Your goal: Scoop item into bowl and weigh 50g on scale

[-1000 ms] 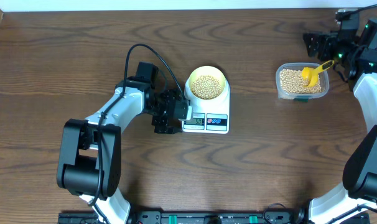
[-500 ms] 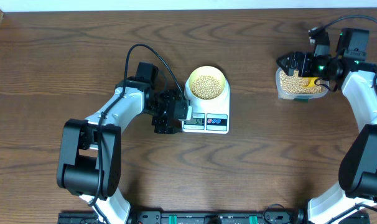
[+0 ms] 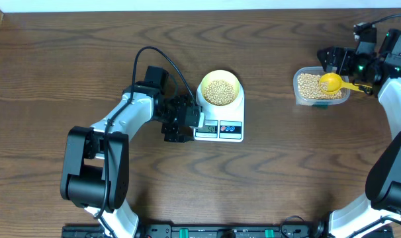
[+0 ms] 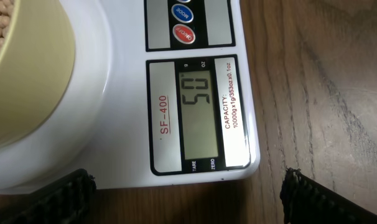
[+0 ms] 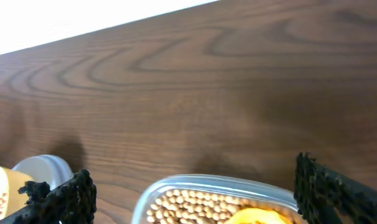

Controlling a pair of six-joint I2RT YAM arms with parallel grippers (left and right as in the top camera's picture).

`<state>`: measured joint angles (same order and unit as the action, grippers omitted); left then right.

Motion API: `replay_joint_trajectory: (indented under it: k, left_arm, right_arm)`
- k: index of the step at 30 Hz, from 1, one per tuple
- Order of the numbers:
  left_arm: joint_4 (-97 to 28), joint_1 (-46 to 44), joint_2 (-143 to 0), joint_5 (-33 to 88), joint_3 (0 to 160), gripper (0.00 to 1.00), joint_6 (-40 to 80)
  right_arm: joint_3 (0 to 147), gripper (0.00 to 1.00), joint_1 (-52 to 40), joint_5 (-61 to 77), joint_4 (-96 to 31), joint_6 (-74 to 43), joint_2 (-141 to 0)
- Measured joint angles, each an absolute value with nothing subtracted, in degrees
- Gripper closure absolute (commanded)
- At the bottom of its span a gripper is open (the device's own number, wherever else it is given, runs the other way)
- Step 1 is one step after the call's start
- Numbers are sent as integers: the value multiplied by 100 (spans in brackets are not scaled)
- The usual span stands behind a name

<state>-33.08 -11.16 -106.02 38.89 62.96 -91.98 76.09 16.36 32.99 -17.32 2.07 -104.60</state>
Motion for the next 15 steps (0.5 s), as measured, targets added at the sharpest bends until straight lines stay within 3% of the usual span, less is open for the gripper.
replay_joint_trajectory:
  k: [15]
  left_arm:
    - [-3308, -1116, -10602, 3889, 6296, 2, -9196]
  right_arm:
    - [7609, 1, 1627, 2506, -1723, 207, -10460]
